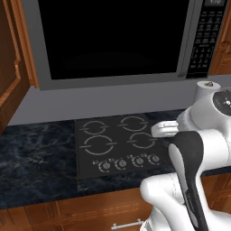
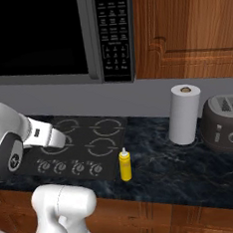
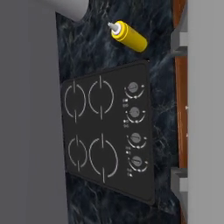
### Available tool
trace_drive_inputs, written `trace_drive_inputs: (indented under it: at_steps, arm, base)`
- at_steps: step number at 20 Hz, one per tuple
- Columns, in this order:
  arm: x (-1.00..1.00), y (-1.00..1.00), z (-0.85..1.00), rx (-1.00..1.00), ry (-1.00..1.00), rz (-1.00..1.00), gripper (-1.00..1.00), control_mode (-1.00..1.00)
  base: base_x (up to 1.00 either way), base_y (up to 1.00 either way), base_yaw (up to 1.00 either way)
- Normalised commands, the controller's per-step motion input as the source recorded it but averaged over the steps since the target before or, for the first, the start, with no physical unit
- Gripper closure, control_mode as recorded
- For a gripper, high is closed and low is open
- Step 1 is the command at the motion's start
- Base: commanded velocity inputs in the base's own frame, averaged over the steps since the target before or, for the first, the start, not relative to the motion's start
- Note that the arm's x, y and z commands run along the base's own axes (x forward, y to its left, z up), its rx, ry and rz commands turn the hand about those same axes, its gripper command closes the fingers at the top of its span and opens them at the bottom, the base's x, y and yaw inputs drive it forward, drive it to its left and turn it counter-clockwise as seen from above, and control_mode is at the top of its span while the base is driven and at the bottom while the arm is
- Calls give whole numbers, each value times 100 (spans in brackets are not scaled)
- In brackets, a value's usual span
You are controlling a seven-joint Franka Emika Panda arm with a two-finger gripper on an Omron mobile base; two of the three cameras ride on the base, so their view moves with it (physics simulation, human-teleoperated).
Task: Take 2 condiments from the cabinet and move them on the counter near the stove.Make sure the condiments are lined up with each other, next to each other.
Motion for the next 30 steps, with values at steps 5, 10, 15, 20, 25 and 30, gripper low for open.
trace_drive_inputs:
  at_steps: [5, 10, 15, 20, 25, 30]
  arm:
    - [-10, 0, 0, 0, 0, 5, -100, -100]
    - [0, 0, 0, 0, 0, 0, -100, 100]
    - [0, 0, 0, 0, 0, 0, -100, 100]
    - [0, 0, 0, 0, 0, 0, -100, 100]
    - [0, 0, 0, 0, 0, 0, -100, 100]
    - [0, 0, 0, 0, 0, 0, -100, 100]
  base:
    - [0, 0, 0]
    - [-39, 1, 11]
    - [-95, 22, 8]
    - [-99, 35, 8]
    - [-88, 58, 4]
    - [-38, 87, 0]
